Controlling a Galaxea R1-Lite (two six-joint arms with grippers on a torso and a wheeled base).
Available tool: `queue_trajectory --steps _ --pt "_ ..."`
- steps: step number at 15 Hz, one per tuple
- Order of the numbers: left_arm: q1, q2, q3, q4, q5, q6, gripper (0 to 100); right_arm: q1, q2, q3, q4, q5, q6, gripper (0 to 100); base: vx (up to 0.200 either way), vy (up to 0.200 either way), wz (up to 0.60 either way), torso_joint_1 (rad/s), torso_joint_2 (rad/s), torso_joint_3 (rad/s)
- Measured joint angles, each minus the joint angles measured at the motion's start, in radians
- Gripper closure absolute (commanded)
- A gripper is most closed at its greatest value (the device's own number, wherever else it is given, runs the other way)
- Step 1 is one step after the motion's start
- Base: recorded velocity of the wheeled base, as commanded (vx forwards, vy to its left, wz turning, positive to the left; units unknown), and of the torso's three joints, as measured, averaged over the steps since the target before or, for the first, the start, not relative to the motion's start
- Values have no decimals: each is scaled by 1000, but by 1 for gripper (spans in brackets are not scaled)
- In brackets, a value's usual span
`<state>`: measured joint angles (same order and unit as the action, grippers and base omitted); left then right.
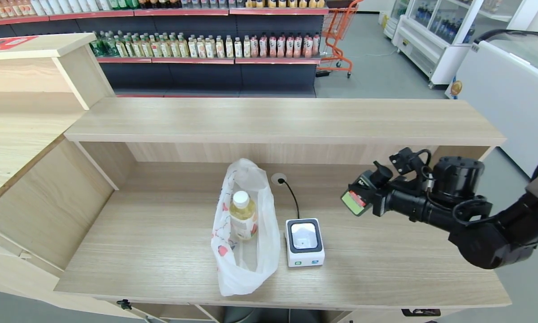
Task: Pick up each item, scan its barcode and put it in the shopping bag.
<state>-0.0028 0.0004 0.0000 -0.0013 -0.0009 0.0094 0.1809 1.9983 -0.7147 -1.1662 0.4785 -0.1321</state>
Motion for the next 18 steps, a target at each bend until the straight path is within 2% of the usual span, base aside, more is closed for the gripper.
queue_trajectory --steps 2,5,7,11,18 --pt "0 0 0 0 0 -1 0 -31 -51 80 -47 4 40 100 0 0 0 0 0 0" --pt "0 0 0 0 0 -2 0 -43 -134 161 -54 38 140 100 0 200 0 -3 2 6" --pt "1 0 0 0 0 -1 0 -28 -188 177 -12 55 246 100 0 200 0 17 2 5" --pt "1 0 0 0 1 1 0 36 -244 180 71 59 263 100 0 200 0 -5 4 1" --pt "1 0 0 0 0 -3 0 196 -230 196 121 54 241 100 0 0 0 0 0 0"
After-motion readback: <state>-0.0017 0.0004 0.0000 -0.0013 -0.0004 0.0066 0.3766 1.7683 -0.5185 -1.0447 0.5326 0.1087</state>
